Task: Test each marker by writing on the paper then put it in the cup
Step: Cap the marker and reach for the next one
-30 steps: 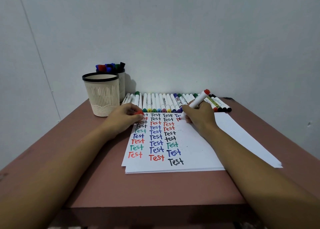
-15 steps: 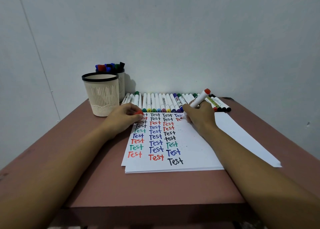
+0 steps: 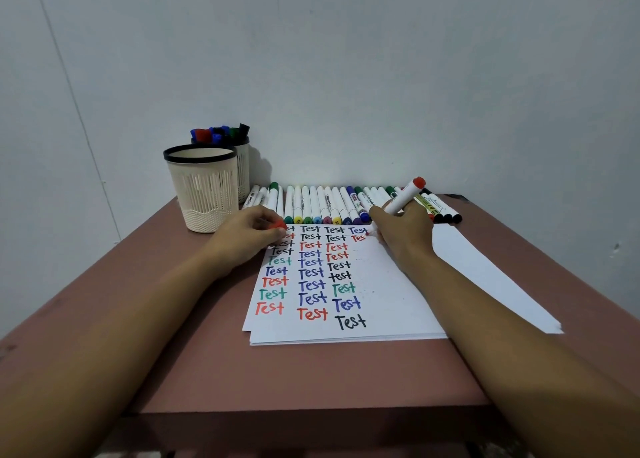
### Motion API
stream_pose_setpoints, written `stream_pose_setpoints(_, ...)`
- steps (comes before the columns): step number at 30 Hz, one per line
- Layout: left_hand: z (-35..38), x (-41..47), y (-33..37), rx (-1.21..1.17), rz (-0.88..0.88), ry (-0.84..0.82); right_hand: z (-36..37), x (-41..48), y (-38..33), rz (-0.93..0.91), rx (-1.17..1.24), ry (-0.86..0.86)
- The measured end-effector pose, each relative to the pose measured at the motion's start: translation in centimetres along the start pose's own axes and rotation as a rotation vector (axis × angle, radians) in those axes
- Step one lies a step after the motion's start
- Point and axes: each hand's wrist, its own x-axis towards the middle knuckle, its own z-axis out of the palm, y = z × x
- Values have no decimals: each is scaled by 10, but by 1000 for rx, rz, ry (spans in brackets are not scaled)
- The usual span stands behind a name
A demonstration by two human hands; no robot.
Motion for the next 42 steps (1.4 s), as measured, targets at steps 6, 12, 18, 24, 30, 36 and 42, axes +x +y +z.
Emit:
stream_pose_setpoints(6,-1,0,0,0,-4,-4,-2,-4,-4,-23,-14,-23)
stream_pose_setpoints(12,0,0,1,20,5,5,-2,-5,-5,3,19,-17)
stream_pose_setpoints(18,0,0,1,29,2,11,-2,-8,-5,3,-28,-22)
stream_pose_setpoints(24,1,-8,6,123,121,74,-6,-11,-13,-15,105,-22)
stream_pose_setpoints(30,3,-17,15,65,244,37,2,-25,-28,38,435,-312)
stream_pose_setpoints(36,7,-20,24,16,247,18,9,-36,-30,48,488,-452)
stream_pose_setpoints(42,9,-22,27,3,278,1,10,-38,-31,61,517,-497)
